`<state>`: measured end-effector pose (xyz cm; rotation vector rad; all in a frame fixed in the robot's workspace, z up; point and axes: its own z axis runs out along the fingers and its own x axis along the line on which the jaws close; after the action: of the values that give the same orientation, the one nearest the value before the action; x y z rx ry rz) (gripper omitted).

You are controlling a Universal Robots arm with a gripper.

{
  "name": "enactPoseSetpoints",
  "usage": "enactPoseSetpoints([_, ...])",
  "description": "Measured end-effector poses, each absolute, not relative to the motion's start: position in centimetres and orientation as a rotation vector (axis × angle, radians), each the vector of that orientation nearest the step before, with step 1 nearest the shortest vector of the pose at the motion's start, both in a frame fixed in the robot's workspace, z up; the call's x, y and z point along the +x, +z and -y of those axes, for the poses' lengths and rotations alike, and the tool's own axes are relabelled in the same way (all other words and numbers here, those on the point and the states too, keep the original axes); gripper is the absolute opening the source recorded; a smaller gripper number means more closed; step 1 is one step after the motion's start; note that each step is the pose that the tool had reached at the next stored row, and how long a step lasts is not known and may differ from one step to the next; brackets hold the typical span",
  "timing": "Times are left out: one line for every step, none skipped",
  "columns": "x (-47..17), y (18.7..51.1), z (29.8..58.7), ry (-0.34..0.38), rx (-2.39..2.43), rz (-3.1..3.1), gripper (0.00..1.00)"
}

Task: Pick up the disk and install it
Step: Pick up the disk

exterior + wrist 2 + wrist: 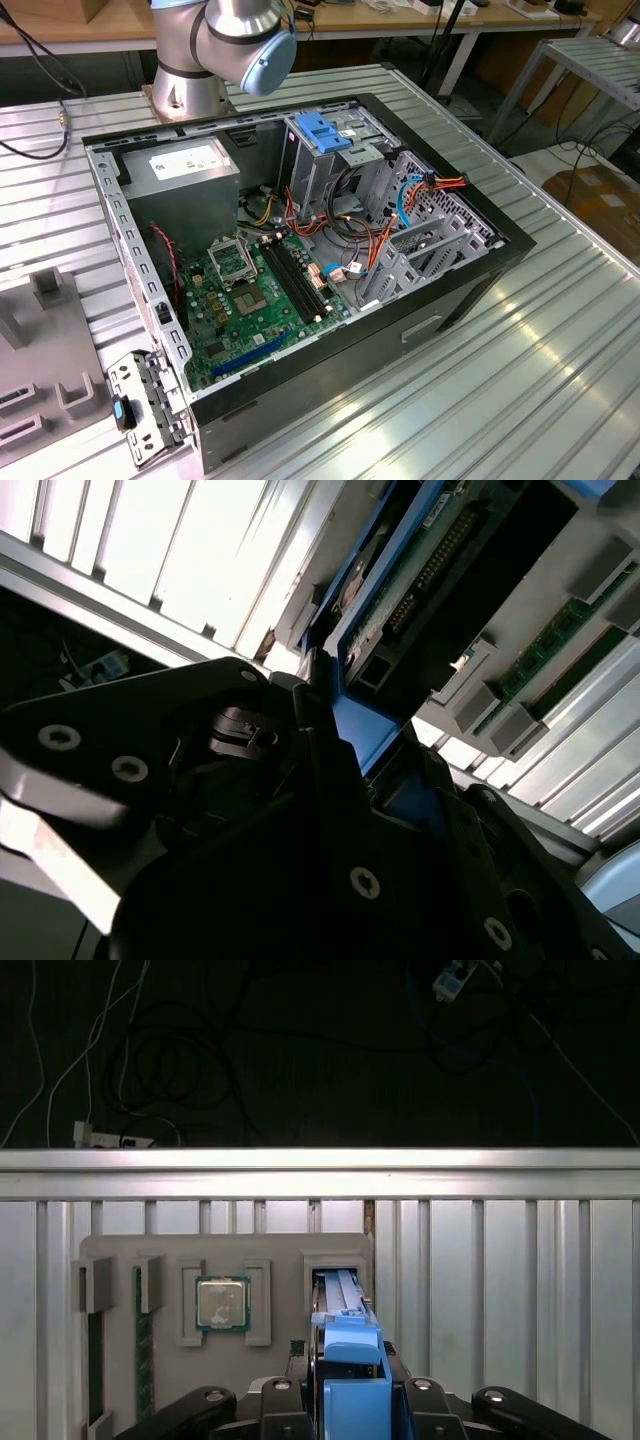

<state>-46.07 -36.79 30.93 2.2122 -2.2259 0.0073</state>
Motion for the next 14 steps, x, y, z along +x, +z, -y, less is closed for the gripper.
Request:
enactPoseSetpoints([-46.1, 31.1, 36.8, 0.007, 2.212, 2.226, 0.37])
enactPoseSetpoints([-46.1, 31.3, 36.8, 0.007, 2.212, 2.226, 0.37])
enactPoseSetpoints([-46.1, 31.4, 36.8, 0.007, 2.212, 2.226, 0.37])
enactPoseSetpoints([-46.1, 31.5, 36.8, 0.007, 2.212, 2.226, 0.37])
enactPoseSetpoints([-46.1, 31.6, 36.8, 0.007, 2.212, 2.226, 0.37])
enactPoseSetpoints([-46.1, 31.8, 36.8, 0.007, 2.212, 2.226, 0.37])
enactPoseSetpoints([-46.1, 31.9, 36.8, 0.007, 2.212, 2.226, 0.37])
enactPoseSetpoints([-46.1, 32.0, 36.8, 0.007, 2.212, 2.226, 0.37])
enactPoseSetpoints([-46.1, 32.1, 36.8, 0.007, 2.212, 2.226, 0.37])
enactPoseSetpoints([-46.1, 32.3, 36.8, 0.007, 2.212, 2.226, 0.37])
enactPoseSetpoints([-46.1, 32.5, 36.8, 0.007, 2.212, 2.226, 0.37])
enactPoseSetpoints([-46.1, 32.6, 36.8, 0.007, 2.212, 2.226, 0.37])
enactPoseSetpoints([-46.1, 32.7, 36.8, 0.007, 2.212, 2.226, 0.37])
enactPoseSetpoints([-46.1, 32.7, 36.8, 0.007, 2.212, 2.226, 0.37])
